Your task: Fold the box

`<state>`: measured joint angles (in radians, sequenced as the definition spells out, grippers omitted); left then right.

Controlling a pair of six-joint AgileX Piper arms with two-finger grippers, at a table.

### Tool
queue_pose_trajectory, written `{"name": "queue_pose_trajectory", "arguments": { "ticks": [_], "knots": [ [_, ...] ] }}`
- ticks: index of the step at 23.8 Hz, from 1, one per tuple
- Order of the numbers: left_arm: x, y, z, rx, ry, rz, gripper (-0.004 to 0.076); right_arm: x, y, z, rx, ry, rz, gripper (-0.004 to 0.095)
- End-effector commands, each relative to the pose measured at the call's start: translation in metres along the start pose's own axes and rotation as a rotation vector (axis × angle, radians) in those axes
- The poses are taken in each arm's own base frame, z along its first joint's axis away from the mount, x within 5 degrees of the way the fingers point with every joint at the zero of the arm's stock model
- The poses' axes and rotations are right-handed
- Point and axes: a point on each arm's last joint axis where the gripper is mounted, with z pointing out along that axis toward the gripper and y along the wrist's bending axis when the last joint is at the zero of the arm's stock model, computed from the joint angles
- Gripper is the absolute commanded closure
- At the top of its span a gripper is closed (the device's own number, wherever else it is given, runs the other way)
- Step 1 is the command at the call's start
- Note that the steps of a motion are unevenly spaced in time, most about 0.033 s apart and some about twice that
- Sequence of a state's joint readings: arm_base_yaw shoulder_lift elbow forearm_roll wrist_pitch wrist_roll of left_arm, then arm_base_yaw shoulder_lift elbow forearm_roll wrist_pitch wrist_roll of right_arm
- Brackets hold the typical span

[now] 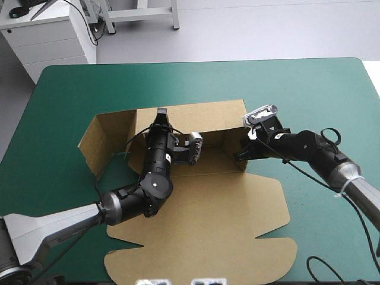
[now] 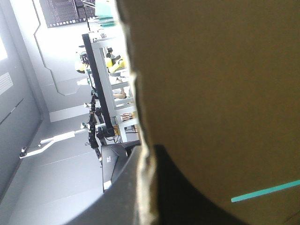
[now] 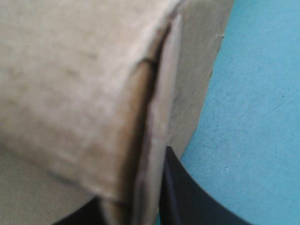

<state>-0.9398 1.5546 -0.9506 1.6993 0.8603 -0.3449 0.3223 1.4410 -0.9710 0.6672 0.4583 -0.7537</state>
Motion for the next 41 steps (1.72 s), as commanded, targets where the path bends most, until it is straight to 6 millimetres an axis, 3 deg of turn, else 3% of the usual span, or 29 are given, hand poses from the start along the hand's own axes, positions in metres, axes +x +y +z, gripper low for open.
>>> {"name": "queue_pose_trajectory", "arguments": {
  "ticks": [1, 4, 9, 13, 21, 27, 33, 34, 36, 37, 38, 41],
  "knots": [
    [-0.003, 0.024, -0.008, -0.124, -0.069, 0.035, 0.0724, -0.015, 0.010, -0.016, -0.044, -0.069, 0.033, 0.0927],
    [-0.004, 0.024, -0.008, -0.123, -0.072, 0.034, 0.0629, -0.015, 0.010, -0.016, -0.047, -0.068, 0.032, 0.0927],
    [-0.005, 0.024, -0.008, -0.119, -0.087, 0.035, 0.0405, -0.019, 0.006, -0.016, -0.008, -0.109, 0.062, 0.0927],
    [-0.006, 0.024, -0.009, -0.120, -0.090, 0.034, 0.0354, -0.024, 0.001, -0.017, 0.044, -0.163, 0.081, 0.0925],
    [-0.029, 0.040, -0.032, -0.182, -0.157, 0.009, 0.0354, -0.025, -0.003, -0.017, 0.085, -0.178, 0.099, 0.0925],
    [-0.049, 0.045, -0.062, -0.246, -0.172, -0.001, 0.0355, -0.025, -0.007, -0.016, 0.125, -0.162, 0.092, 0.0926],
    [-0.065, 0.043, -0.096, -0.292, -0.201, -0.007, 0.0360, -0.043, -0.013, -0.002, 0.124, -0.098, 0.119, 0.0925],
    [-0.066, 0.042, -0.098, -0.284, -0.201, -0.012, 0.0381, -0.044, -0.013, -0.002, 0.122, -0.098, 0.122, 0.0926],
    [-0.064, 0.039, -0.098, -0.249, -0.179, -0.025, 0.0529, -0.046, -0.013, -0.002, 0.112, -0.091, 0.156, 0.0925],
    [-0.061, 0.038, -0.099, -0.216, -0.172, -0.047, 0.0692, -0.048, -0.012, -0.003, 0.109, -0.086, 0.163, 0.0925],
    [-0.059, 0.039, -0.100, -0.198, -0.174, -0.062, 0.0727, -0.048, -0.012, -0.004, 0.108, -0.081, 0.158, 0.0925],
    [-0.049, 0.046, -0.109, -0.045, -0.256, -0.197, 0.0724, -0.051, -0.013, -0.007, 0.119, -0.051, 0.137, 0.0925]
  ]
}}
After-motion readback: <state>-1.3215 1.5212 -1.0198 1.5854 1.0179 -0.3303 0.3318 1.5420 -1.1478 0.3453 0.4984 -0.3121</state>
